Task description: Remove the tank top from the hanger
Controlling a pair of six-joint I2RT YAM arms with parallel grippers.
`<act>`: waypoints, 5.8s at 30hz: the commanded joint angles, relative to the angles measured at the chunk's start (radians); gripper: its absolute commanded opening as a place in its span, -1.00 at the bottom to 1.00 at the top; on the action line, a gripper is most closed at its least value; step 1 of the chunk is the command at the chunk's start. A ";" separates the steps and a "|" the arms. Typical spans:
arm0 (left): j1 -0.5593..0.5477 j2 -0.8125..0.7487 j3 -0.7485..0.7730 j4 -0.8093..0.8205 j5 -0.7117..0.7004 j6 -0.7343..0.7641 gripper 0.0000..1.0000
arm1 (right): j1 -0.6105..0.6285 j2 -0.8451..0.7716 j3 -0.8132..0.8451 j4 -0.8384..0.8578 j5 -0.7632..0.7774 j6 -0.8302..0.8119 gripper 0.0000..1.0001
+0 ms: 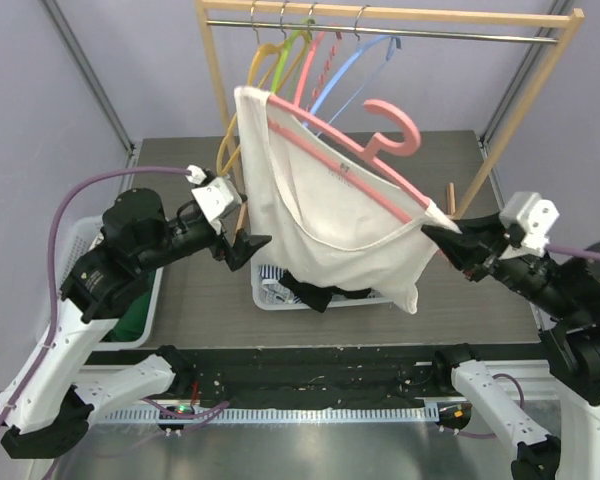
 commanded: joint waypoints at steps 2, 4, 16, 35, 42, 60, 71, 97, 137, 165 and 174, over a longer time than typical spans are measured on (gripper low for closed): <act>0.013 0.006 0.148 -0.023 0.025 0.019 0.74 | -0.001 0.037 -0.037 -0.227 -0.087 -0.006 -0.99; 0.018 0.006 0.173 -0.038 0.026 0.028 0.74 | -0.002 0.051 -0.038 -0.273 -0.109 -0.023 -0.98; 0.032 0.006 0.032 0.043 -0.146 0.063 0.44 | -0.002 0.047 -0.024 -0.304 -0.149 -0.012 -0.98; 0.036 0.034 0.067 0.117 -0.194 -0.044 -0.08 | -0.001 -0.010 -0.089 -0.307 -0.156 0.014 -0.98; 0.043 0.040 0.062 0.135 -0.175 -0.179 -0.16 | -0.002 0.001 -0.083 -0.289 -0.172 0.028 -0.98; 0.040 0.084 0.045 0.171 -0.166 -0.217 -0.83 | -0.001 -0.001 -0.087 -0.270 -0.192 0.051 -0.98; 0.049 0.064 0.081 0.152 -0.228 -0.161 -1.00 | -0.001 -0.013 -0.089 -0.287 -0.173 0.043 -0.98; 0.141 0.006 0.075 0.167 -0.404 -0.043 -1.00 | 0.014 -0.061 -0.003 -0.347 -0.143 0.054 -0.98; 0.027 0.175 -0.040 0.141 -0.013 -0.193 -1.00 | 0.037 -0.062 -0.164 0.481 0.033 0.226 -0.98; 0.027 0.164 -0.513 0.245 -0.143 -0.063 -1.00 | 0.037 -0.148 -0.563 0.887 -0.095 0.520 -0.98; 0.027 0.160 -0.596 0.275 -0.134 0.036 -0.71 | 0.037 -0.186 -0.560 0.756 -0.090 0.474 -0.99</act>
